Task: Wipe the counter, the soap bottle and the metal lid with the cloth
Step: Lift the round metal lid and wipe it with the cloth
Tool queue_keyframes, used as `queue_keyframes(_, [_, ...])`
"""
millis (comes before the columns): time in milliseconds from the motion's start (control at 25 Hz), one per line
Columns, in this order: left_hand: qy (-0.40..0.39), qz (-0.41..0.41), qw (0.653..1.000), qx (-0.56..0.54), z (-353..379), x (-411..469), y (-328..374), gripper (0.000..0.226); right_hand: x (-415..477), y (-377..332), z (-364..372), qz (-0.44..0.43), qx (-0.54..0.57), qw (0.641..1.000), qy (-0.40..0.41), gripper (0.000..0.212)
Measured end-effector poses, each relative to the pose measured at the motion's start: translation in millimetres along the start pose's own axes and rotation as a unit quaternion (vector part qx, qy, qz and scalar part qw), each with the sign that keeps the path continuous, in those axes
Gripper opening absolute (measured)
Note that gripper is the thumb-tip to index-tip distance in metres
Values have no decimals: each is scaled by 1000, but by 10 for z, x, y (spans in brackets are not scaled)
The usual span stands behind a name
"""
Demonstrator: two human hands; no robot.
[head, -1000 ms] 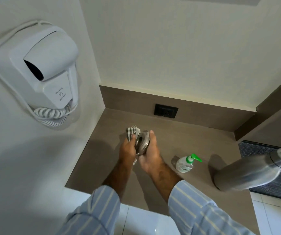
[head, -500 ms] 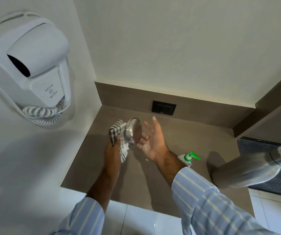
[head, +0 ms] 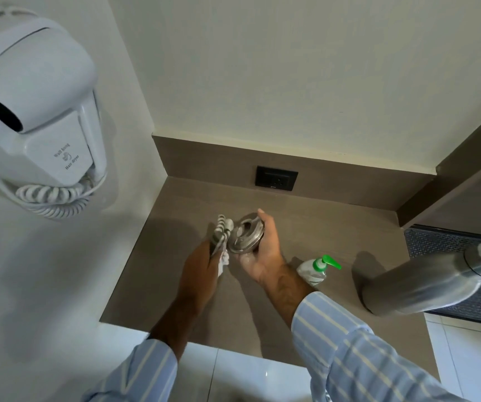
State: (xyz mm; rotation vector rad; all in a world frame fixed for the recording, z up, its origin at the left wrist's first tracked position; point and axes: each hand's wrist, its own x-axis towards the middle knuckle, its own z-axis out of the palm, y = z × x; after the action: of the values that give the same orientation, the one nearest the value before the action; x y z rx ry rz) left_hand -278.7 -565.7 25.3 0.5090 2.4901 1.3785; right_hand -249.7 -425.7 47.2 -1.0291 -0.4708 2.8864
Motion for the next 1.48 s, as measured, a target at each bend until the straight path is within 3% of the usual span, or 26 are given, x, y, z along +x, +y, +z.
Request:
queue_keyframes(80, [31,-164,979,-118,120,193,151,29,-25,172,70,3,-38,999,4,61])
queue_keyframes(120, [42,-195,966,-162,193,270,243,32,-20,257,110,-10,-65,998,16,58])
queue_keyframes(240, [28,-156,957,-243,357,315,479,26,50,256,165,-80,-110,989,64,55])
queue_keyframes(400, [-42,-99,919,-378,293,75,430,22,18,-173,140,-42,-109,992,52,75])
queue_keyframes(520, [-39,-141,900,-411,116,131,250,24,25,-282,104,-55,-105,988,97,68])
queue_keyframes(600, [1,-195,918,-346,3,258,117,29,38,-390,96,-70,-76,986,129,67])
queue_keyframes(680, [96,-220,945,-221,-113,446,-80,36,11,-530,121,-81,-51,987,127,64])
queue_keyframes(720, [130,-207,958,-153,-166,525,-187,35,0,-572,137,-86,-38,988,122,62])
queue_keyframes(800, [119,-160,980,16,-149,636,-439,38,-34,-613,167,-91,-24,990,105,64])
queue_keyframes(880, [70,-135,959,240,30,646,-675,39,-56,-651,179,-99,-7,992,81,71])
queue_keyframes(960, [29,-100,922,374,279,603,-846,42,-87,-678,175,-109,2,992,65,73])
queue_keyframes(1120, [-43,-39,932,358,725,829,-731,50,-129,-686,115,-103,-20,994,31,75])
queue_keyframes(1280, [-182,139,890,394,1116,729,-650,51,-150,-621,50,-107,-15,994,7,67])
queue_keyframes(1480, [-191,263,887,328,609,-211,-829,43,-234,-480,150,-85,6,996,9,53])
